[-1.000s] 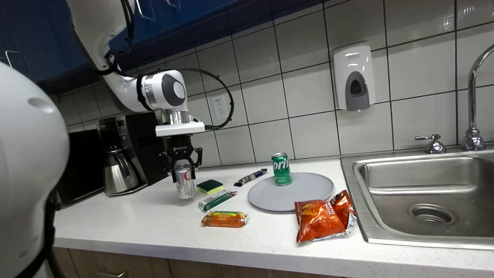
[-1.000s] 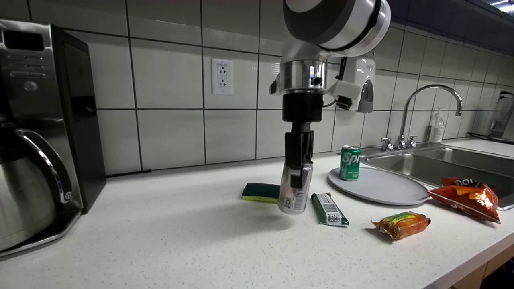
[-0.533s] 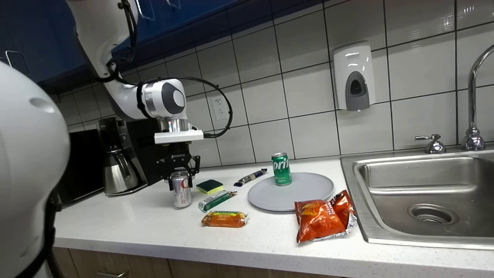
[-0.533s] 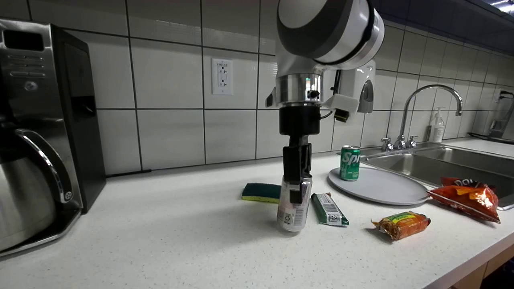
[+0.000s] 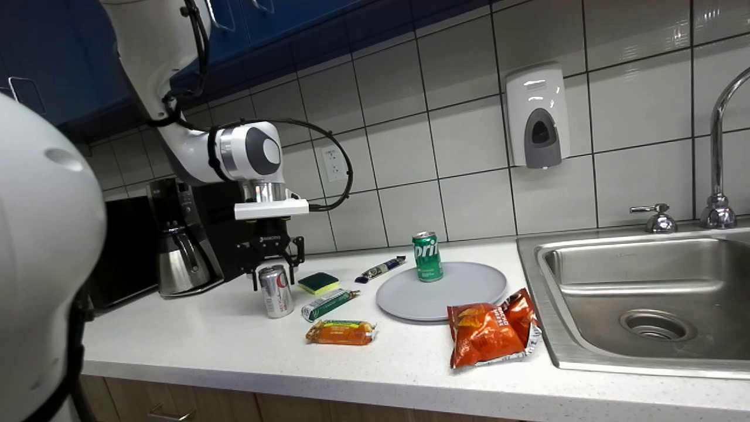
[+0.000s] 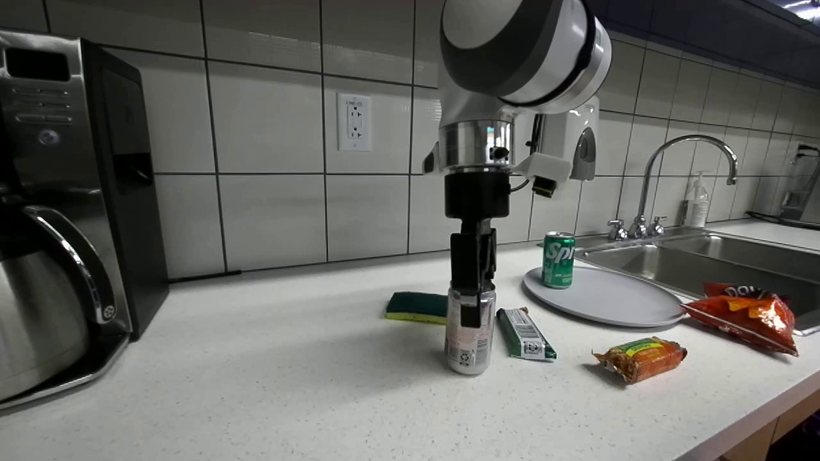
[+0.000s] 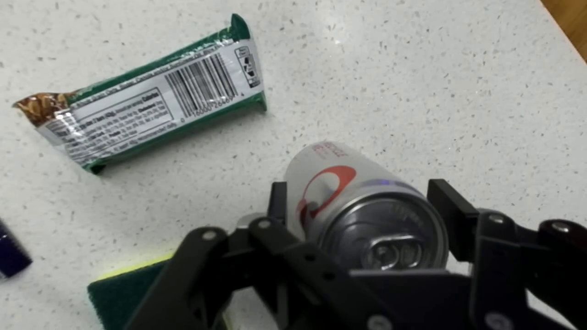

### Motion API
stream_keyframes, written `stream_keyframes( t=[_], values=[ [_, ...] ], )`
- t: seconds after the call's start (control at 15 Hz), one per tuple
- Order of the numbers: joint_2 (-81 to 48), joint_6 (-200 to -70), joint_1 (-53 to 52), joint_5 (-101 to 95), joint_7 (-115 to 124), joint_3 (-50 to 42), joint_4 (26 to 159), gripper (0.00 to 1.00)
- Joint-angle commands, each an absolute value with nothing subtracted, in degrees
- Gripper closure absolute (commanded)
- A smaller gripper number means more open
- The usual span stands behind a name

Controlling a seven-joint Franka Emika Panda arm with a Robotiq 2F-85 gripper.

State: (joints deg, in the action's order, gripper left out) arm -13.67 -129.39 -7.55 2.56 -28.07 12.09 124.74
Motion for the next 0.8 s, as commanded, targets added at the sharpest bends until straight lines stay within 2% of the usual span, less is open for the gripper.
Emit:
stream_keyframes(
  t=[0.0,0.73],
  values=[
    [-12.7,-127.0,-7.1,3.2,-29.6,12.7,124.0,0.00],
    [-10.4,-123.8,-6.6,5.3,-31.6,12.8,123.1,0.00]
  ],
)
